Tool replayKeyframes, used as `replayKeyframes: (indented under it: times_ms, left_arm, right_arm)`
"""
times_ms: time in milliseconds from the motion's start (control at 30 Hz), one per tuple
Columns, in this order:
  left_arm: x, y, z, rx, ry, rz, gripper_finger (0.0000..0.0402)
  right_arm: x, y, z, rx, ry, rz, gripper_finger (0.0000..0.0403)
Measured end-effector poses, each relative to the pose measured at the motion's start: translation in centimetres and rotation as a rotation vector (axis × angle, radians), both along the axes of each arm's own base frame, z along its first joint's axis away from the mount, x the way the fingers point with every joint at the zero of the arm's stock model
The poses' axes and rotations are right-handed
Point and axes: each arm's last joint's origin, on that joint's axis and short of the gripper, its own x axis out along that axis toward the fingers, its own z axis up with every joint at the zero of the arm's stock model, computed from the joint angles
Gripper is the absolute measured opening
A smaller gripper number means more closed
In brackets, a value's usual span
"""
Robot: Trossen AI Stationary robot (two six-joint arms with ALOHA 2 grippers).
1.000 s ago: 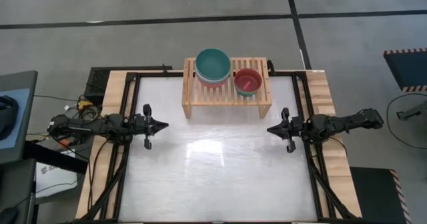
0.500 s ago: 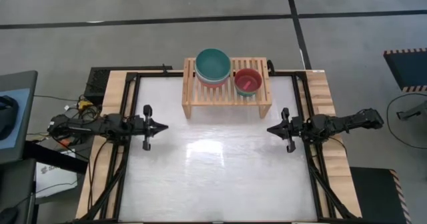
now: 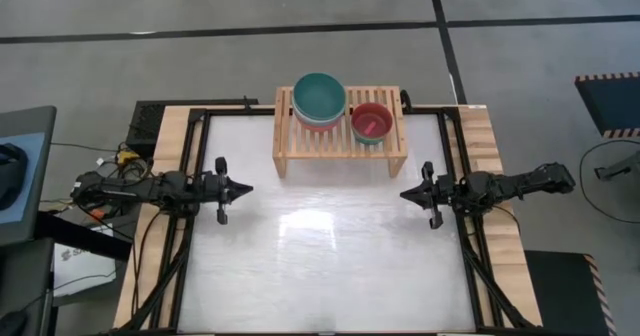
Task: Place and stack bowls onto a shelf
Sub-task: Return to Home Position
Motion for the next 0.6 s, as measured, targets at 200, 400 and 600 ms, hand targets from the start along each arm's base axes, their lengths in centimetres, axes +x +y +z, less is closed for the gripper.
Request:
replayKeyframes:
  times_ms: [200,400,600]
  left_arm:
    - [-0.01,0.0,0.02,-0.055,-0.007,0.002,0.0]
    - [-0.01,0.0,0.02,-0.035,-0.002,0.001,0.0]
    - [-0.01,0.0,0.04,-0.039,-0.003,0.001,0.0]
  right_arm:
    - [0.0,0.0,0.0,0.0,0.0,0.0,0.0039]
    - [0.0,0.0,0.0,0.0,0.0,0.0,0.0039]
    - [0.0,0.0,0.01,0.0,-0.001,0.0,0.0039]
